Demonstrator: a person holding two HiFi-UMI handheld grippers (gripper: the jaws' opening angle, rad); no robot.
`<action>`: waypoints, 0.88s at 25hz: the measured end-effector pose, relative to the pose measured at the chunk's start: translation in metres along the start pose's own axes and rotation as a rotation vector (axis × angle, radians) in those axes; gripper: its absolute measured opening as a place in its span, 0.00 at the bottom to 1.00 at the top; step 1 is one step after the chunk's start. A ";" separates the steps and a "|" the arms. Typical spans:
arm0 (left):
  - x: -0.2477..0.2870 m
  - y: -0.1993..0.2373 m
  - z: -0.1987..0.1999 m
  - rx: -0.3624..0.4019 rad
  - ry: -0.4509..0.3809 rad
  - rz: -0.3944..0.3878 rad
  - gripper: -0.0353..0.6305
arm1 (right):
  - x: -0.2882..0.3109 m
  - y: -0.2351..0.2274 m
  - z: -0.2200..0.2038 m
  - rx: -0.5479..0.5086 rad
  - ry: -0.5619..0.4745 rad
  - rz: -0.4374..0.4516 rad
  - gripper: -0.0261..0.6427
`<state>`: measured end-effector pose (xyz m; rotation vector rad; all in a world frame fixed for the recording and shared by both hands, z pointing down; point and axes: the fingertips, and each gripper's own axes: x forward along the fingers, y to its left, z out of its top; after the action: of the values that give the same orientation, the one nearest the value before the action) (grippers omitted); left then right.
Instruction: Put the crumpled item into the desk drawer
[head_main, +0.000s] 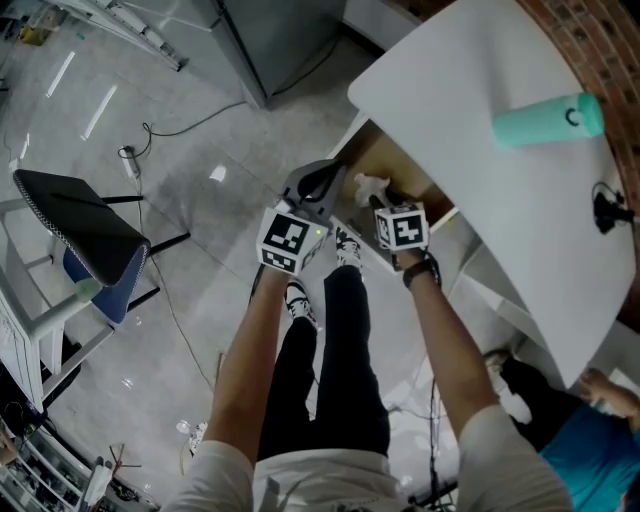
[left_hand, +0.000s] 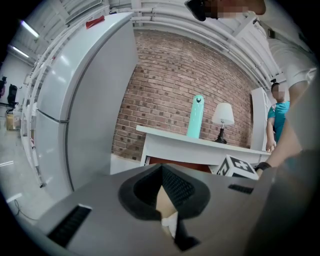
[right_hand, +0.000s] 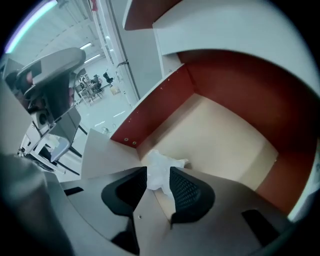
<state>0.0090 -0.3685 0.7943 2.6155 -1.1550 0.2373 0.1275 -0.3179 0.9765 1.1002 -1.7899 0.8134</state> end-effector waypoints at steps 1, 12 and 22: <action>-0.004 0.001 0.002 0.000 0.005 0.007 0.05 | -0.006 0.004 0.002 -0.005 -0.009 0.002 0.23; -0.057 0.000 0.054 -0.082 0.031 0.105 0.05 | -0.110 0.054 0.027 0.038 -0.155 0.035 0.24; -0.113 -0.018 0.156 -0.050 -0.010 0.133 0.05 | -0.234 0.082 0.115 0.030 -0.379 -0.004 0.24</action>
<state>-0.0472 -0.3264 0.6143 2.5027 -1.3231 0.2188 0.0713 -0.3003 0.7099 1.3457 -2.0889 0.6614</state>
